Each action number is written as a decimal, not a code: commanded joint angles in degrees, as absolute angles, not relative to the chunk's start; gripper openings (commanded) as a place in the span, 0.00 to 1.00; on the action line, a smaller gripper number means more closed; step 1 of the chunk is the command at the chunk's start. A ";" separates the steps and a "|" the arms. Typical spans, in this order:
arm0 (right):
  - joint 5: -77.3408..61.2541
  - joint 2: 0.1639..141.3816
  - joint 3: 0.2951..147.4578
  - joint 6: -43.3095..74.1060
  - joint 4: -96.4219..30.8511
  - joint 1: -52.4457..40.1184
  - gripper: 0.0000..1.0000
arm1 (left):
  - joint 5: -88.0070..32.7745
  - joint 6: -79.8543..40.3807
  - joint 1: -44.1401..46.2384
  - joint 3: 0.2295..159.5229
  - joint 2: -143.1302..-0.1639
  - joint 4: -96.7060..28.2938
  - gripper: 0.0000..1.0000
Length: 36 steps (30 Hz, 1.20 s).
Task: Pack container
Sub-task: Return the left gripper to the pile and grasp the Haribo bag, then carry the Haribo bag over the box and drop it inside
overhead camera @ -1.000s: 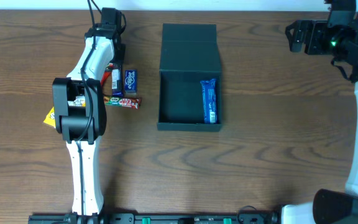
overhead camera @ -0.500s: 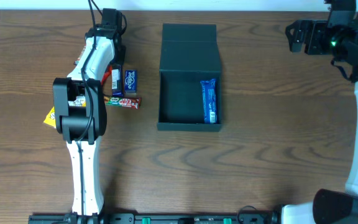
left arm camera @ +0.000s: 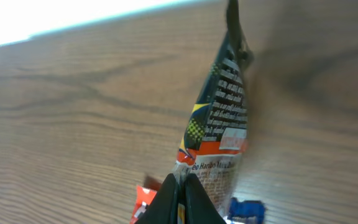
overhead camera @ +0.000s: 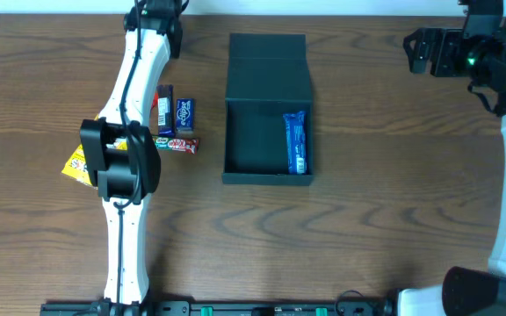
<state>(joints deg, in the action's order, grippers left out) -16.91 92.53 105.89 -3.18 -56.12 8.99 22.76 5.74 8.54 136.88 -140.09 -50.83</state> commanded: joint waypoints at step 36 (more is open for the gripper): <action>-17.43 93.01 105.25 -3.25 -55.77 19.20 0.99 | 29.58 -44.18 41.17 151.83 -136.57 -96.79 0.06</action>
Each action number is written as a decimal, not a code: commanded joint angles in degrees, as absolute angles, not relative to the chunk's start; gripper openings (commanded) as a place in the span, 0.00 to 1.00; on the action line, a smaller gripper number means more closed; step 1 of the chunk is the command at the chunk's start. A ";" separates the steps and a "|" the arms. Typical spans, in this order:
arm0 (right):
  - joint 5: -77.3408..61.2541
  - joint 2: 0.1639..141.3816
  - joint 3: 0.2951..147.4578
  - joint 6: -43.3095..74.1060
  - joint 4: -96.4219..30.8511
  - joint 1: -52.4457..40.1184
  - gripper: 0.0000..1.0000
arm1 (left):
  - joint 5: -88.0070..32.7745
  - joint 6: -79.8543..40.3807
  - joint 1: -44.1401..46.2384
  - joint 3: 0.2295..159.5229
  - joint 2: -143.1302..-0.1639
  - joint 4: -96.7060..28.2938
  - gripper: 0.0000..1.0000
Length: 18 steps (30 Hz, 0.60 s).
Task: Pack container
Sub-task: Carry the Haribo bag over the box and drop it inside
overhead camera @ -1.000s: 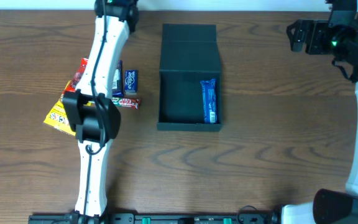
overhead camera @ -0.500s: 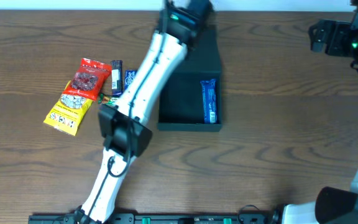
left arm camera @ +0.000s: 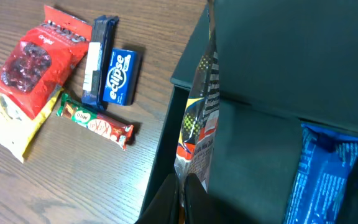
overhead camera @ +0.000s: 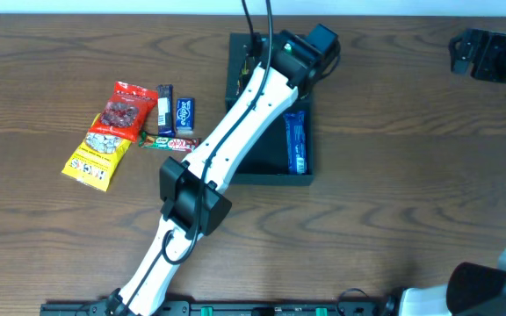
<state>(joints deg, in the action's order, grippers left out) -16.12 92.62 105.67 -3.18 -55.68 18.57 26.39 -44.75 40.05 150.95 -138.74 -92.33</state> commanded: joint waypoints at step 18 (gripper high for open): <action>-17.41 93.01 105.25 -3.27 -58.17 19.20 0.99 | 34.09 -38.04 42.06 137.88 -136.59 -96.20 0.06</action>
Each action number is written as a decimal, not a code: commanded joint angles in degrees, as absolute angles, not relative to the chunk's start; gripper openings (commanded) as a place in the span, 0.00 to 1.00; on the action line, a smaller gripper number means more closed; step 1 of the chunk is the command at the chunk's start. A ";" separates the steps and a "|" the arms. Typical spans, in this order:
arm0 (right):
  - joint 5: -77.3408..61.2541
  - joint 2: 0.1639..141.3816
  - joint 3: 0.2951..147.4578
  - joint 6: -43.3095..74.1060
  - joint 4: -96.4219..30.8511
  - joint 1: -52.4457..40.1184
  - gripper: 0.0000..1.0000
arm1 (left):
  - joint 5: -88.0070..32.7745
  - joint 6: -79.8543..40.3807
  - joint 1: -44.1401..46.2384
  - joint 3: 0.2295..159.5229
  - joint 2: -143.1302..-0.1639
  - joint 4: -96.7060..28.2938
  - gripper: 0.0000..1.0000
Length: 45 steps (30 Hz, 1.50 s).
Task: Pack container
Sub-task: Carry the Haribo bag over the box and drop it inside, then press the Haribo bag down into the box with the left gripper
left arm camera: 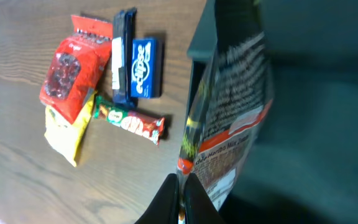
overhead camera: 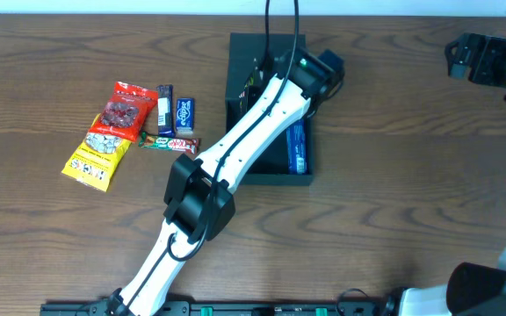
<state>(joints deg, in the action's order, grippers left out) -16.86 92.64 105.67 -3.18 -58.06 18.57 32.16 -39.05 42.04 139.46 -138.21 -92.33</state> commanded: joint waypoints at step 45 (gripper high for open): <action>-17.45 93.01 105.25 -3.22 -59.88 18.94 0.99 | 29.91 -39.75 42.11 122.76 -124.05 -90.11 0.06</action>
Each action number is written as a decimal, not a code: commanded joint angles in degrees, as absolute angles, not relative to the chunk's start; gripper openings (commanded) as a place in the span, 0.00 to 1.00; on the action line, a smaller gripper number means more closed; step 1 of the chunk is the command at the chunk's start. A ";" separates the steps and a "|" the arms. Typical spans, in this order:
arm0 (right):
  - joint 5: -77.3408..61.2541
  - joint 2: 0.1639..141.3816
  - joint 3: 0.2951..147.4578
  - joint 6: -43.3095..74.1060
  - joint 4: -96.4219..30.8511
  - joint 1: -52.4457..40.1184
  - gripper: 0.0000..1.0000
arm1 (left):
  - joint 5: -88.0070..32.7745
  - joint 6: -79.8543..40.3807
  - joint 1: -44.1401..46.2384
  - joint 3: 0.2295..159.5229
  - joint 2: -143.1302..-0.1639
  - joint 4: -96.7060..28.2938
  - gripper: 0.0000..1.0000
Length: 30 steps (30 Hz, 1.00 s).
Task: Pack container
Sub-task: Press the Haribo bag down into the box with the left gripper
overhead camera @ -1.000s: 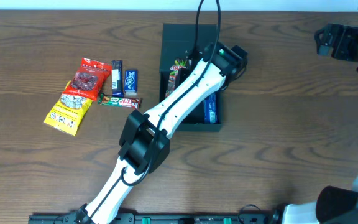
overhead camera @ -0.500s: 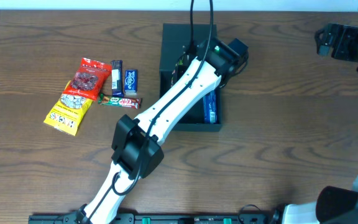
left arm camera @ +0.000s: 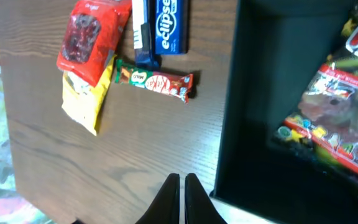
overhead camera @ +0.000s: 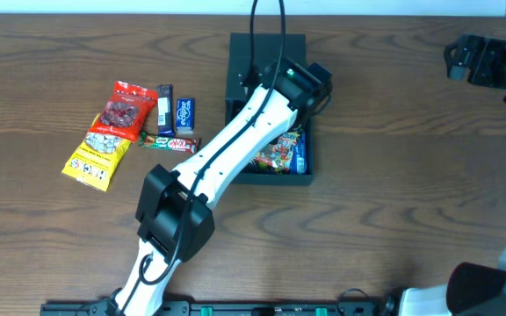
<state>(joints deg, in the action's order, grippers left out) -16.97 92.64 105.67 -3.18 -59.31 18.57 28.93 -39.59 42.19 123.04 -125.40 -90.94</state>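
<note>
The black box (overhead camera: 235, 171) stands open at mid-table, its lid (overhead camera: 257, 53) folded back. Inside lie a colourful candy bag (overhead camera: 278, 151) and a blue bar (overhead camera: 299, 160) along the right wall. In the left wrist view the bag (left arm camera: 344, 124) rests flat on the box floor (left arm camera: 260, 93). My left gripper (left arm camera: 181, 199) hangs over the box's left edge, fingers together with nothing between them. My right gripper (overhead camera: 457, 54) sits at the far right back, away from the box; its jaws are too small to read.
Left of the box lie a red bag (overhead camera: 123, 110), a yellow bag (overhead camera: 90, 160), a dark bar (overhead camera: 165, 107), a blue Eclipse pack (overhead camera: 184, 114) and a KitKat bar (overhead camera: 169, 142). My left arm (overhead camera: 218, 158) crosses the box's left half.
The candy bag hung from my left gripper over the box; now it lies flat inside and the gripper no longer holds it. The wrist has turned toward the box's left edge.
My left gripper held the candy bag lifted above the snack pile at the left. It then held the bag over the box's lid, then over the box's interior. Now the bag lies in the box beside the blue bar. The right arm stayed at the back right.
</note>
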 commanded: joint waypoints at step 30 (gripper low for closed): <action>-17.39 93.01 105.25 -3.27 -60.90 18.94 0.99 | -18.26 3.75 36.99 105.47 -125.16 -46.83 0.06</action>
<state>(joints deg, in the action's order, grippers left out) -16.97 92.64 105.62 -3.18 -60.84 18.57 -12.91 -0.30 37.58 105.41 -125.36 -47.55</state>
